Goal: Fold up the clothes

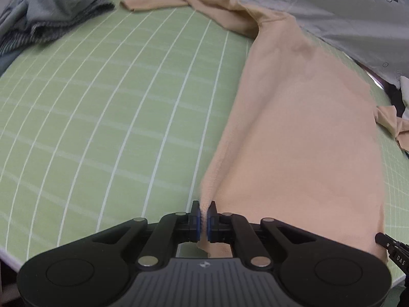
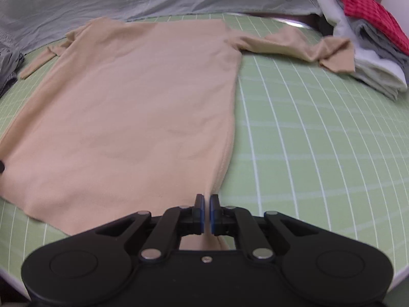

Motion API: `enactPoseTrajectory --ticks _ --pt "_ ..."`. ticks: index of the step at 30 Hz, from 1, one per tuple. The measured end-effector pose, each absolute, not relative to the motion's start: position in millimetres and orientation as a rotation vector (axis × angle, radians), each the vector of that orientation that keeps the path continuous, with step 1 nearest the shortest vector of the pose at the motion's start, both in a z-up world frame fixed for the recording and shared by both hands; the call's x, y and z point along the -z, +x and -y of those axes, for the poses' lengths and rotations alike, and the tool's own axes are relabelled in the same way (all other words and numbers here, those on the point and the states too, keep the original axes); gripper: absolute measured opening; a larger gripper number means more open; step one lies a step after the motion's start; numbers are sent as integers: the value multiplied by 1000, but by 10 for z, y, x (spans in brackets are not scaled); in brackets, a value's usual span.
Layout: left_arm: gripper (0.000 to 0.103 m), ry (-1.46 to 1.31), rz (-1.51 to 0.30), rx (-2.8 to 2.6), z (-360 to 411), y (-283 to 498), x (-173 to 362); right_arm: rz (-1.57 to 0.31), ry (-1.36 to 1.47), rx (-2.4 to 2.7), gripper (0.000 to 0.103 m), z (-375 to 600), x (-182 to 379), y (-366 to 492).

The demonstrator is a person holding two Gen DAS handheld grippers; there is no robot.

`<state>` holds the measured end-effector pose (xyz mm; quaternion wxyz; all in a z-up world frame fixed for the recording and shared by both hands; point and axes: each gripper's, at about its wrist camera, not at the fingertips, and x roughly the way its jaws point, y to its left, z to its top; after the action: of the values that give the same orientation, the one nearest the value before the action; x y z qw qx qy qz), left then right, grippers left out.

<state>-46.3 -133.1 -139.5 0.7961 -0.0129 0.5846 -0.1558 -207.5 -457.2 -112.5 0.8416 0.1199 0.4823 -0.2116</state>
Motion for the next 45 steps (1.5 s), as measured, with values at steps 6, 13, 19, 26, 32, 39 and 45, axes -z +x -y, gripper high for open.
enactPoseTrajectory --ticks 6,13,19,26,32,39,45 --pt "30 -87 -1240 240 1193 -747 1273 -1064 285 386 10 4619 1089 -2328" --pt "80 -111 -1113 144 1357 -493 983 -937 380 440 40 5056 946 -2009" --pt "90 -95 -1139 173 1767 -126 1066 -811 445 554 79 5578 812 -1750" --pt "91 -33 -1184 185 2187 361 1253 -687 542 702 89 6379 767 -1561" --pt "91 -1 -1221 166 2403 682 1380 -576 652 864 69 7245 858 -1249" --pt "99 70 -1222 123 2525 718 1458 -563 729 892 64 7900 1079 -931" --pt "103 90 -1232 118 2566 720 1477 -596 686 830 3 7953 1166 -934"
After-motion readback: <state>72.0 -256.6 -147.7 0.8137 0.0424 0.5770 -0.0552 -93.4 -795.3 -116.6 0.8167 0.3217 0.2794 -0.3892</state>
